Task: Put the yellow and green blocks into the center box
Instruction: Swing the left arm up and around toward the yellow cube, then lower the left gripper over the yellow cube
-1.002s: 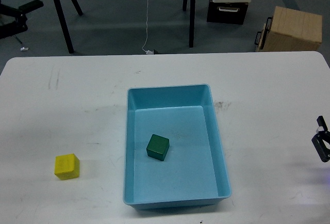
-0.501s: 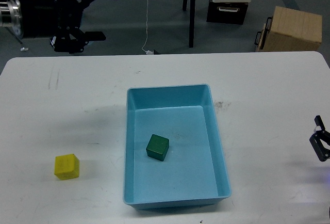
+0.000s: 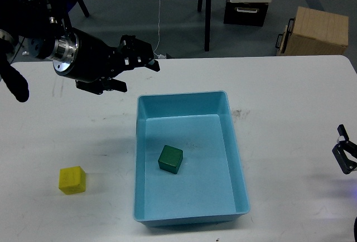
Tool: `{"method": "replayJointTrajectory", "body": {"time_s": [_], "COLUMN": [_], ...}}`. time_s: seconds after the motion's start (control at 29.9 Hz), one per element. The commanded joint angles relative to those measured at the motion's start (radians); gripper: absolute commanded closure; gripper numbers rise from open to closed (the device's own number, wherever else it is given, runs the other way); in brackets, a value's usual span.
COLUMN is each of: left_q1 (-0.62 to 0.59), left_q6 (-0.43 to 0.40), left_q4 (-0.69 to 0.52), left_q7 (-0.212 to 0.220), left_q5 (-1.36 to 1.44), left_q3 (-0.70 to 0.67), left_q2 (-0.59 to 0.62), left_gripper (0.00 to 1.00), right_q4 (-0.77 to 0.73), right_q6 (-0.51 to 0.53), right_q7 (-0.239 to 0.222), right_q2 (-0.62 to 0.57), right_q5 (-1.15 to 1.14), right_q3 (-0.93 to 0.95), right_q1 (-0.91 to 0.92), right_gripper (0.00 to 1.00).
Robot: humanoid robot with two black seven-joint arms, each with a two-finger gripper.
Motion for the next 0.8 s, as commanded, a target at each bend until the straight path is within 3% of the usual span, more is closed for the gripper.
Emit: {"method": "replayJointTrajectory", "body": {"time_s": [0.0, 0.2, 0.33, 0.77], "left_q1": [-0.027, -0.023, 0.023, 0.135], "left_q6": [0.0, 0.0, 0.0, 0.0], "left_q4": [-0.101, -0.221, -0.229, -0.229], "left_q7": [0.0, 0.0, 0.0, 0.0], "left_q5": [0.057, 0.154, 0.171, 0.232], "left_q3": [0.081, 0.173, 0.204, 0.204], "left_q2": [0.074, 0.199, 0.255, 0.25], "left_gripper": [0.0, 0.0, 0.0, 0.0], "right_q4": [0.0, 0.0, 0.0, 0.0], "right_q6": [0.0, 0.0, 0.0, 0.0], "right_q7": [-0.002, -0.003, -0.003, -0.002], "right_q2": [0.001, 0.001, 0.001, 0.001], "right_q5": [0.0, -0.002, -0.002, -0.002], "right_q3": [-0.003, -0.005, -0.026, -0.045], "right_q1": [0.0, 0.0, 0.0, -0.003], "right_gripper": [0.0, 0.0, 0.0, 0.0]}}
